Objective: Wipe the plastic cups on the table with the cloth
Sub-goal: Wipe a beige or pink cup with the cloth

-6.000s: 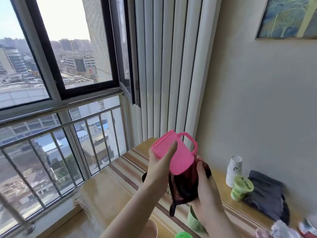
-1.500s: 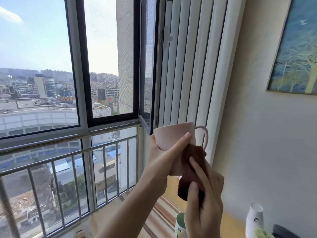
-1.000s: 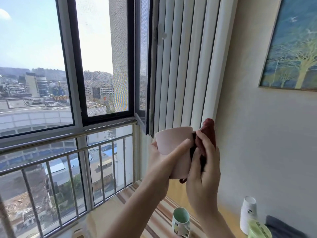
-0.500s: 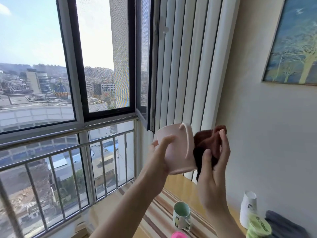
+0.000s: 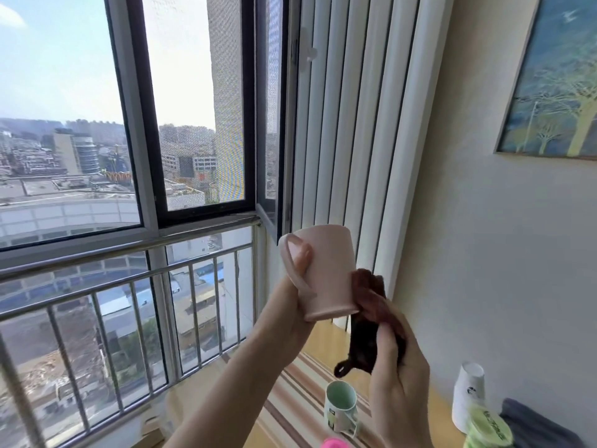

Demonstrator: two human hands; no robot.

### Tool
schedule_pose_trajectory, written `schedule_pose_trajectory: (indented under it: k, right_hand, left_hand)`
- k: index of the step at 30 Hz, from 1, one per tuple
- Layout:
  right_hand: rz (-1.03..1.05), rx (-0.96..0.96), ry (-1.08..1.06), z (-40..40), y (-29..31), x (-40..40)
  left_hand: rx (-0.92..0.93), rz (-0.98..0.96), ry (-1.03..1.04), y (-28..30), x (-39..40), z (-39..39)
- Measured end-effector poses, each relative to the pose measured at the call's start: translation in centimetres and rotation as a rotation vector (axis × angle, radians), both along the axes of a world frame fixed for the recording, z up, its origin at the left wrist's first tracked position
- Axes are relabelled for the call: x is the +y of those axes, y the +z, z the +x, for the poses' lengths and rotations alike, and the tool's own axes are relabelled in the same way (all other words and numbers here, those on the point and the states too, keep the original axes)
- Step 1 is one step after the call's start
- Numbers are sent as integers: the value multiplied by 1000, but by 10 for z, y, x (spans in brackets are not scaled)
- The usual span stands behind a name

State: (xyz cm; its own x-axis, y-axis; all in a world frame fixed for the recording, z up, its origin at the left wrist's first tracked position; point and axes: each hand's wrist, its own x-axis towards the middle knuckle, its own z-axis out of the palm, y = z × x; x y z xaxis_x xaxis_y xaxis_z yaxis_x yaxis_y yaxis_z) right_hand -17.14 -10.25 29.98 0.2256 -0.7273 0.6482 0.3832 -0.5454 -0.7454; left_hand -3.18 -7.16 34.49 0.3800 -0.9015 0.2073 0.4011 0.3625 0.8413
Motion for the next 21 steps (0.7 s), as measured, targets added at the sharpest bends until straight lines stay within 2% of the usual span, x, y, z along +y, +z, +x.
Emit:
schedule_pose_trajectory:
  k: [2,4,7,12,17,21]
  right_hand:
    - [158,-71,73,1,0,-2]
    - [210,-69,79,4,2,-3]
    - [142,-41,39,10,7,-4]
    - [-69,72,-102,13,11,-3]
    - [-100,99,-124,17,0,0]
    - [-97,113,-68,21,-7,8]
  left_hand:
    - [-73,-17,42,6,-1,3]
    - [-139,-13,57,10,-2,3]
    - [-191,34,-24,9,-2,1]
    - [25,-4,-166,1,2,1]
    - [-51,-14,-121,-6,0,1]
    - [-4,-30,-83,-10,-5,9]
